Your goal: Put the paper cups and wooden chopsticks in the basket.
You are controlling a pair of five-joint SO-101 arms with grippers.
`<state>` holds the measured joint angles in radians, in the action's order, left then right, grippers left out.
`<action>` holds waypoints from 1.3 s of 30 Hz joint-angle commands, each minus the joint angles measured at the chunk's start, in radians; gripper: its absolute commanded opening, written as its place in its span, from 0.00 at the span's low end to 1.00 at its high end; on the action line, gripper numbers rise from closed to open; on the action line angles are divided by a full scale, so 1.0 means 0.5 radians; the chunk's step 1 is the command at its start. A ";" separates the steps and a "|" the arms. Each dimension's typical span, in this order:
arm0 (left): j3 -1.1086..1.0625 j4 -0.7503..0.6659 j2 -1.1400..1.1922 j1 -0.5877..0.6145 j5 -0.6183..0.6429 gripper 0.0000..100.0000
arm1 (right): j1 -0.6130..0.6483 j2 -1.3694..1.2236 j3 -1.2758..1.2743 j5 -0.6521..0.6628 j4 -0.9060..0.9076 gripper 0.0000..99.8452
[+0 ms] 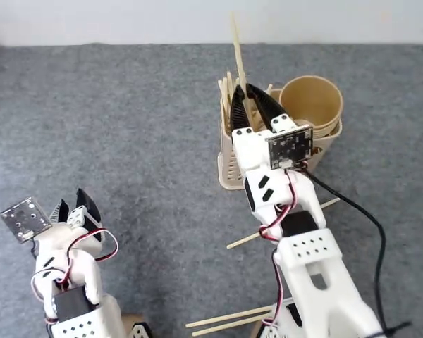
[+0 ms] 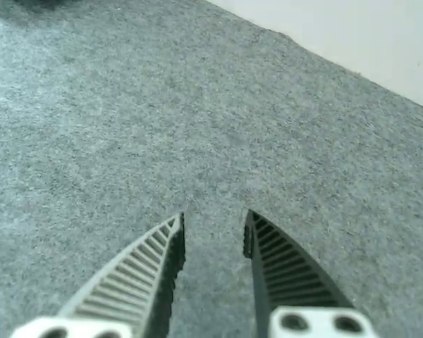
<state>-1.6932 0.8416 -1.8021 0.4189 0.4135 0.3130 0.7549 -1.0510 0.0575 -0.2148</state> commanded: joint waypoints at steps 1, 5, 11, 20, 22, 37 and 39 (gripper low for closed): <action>0.020 0.003 -0.040 0.000 -0.031 0.14 | 0.014 0.222 0.190 -0.150 0.456 0.20; 0.020 0.003 -0.040 0.000 -0.031 0.14 | 0.002 0.422 0.328 -0.273 0.821 0.24; 0.020 0.006 -0.040 0.000 -0.031 0.14 | -0.005 0.689 0.506 -0.288 1.312 0.23; 0.020 0.006 -0.040 0.000 -0.031 0.14 | -0.446 0.873 0.531 -0.577 1.984 0.23; 0.020 0.006 -0.040 0.000 -0.031 0.14 | -0.578 0.919 0.531 -0.623 2.082 0.23; 0.020 0.006 -0.040 0.000 -0.031 0.14 | -1.030 0.901 0.172 -0.957 2.714 0.23; 0.020 0.006 -0.040 0.000 -0.031 0.14 | -1.033 0.867 0.021 -0.957 2.598 0.23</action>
<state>-1.6932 0.8431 -1.8021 0.4189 0.4089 -0.1903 1.2060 -0.9774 -0.4120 1.1431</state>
